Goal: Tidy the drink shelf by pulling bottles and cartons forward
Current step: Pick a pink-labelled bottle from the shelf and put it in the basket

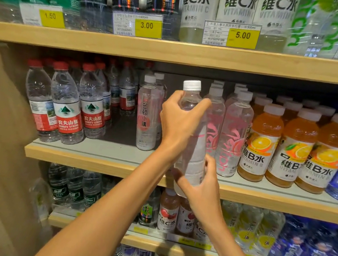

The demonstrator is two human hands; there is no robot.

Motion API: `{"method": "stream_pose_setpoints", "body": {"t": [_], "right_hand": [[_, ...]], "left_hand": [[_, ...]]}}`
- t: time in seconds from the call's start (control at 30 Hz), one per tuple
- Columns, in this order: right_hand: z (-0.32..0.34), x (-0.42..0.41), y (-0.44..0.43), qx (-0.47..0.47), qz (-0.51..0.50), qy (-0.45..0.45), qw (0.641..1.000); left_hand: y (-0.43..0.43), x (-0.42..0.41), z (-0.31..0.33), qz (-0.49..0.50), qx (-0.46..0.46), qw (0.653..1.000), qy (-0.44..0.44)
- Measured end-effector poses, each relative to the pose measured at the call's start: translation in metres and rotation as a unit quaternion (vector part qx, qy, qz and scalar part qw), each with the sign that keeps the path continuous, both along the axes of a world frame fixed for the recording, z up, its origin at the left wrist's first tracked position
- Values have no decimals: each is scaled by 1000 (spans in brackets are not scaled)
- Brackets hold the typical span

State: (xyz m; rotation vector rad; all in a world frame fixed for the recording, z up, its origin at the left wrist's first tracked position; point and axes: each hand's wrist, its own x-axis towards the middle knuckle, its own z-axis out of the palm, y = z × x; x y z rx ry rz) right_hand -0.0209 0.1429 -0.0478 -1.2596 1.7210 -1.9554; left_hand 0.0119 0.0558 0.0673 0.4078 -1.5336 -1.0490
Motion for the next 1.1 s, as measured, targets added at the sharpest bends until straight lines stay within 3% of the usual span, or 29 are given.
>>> {"method": "stream_pose_setpoints", "body": {"t": [0.1, 0.17, 0.3, 0.37, 0.43, 0.6, 0.7, 0.77, 0.93, 1.1], "right_hand": [[7, -16, 6, 1, 114, -58, 992], [12, -26, 10, 25, 230, -138, 963], [16, -30, 12, 34, 420, -214, 881], [17, -26, 10, 21, 428, -212, 878], [19, -22, 10, 11, 385, -199, 901], [18, -18, 10, 2, 310, -173, 935], [16, -17, 11, -11, 243, -151, 958], [16, -18, 11, -15, 172, -111, 979], [16, -10, 8, -36, 52, -31, 998], [10, 0, 8, -17, 40, 30, 999]], "left_hand": [[-1, 9, 9, -61, 40, 997, 16], [-6, 14, 15, -163, 123, 979, 27], [-13, 18, 25, -401, 237, 884, 42], [-13, 17, 24, -442, 246, 861, 46], [-16, 16, 22, -450, 244, 858, 43], [-15, 18, 19, -417, 212, 883, 29], [-13, 20, 15, -244, 126, 960, -55], [-11, 22, 12, -142, 76, 985, -59], [9, 17, 9, -56, 15, 998, -39], [13, 7, 5, -31, -19, 999, -28]]}}
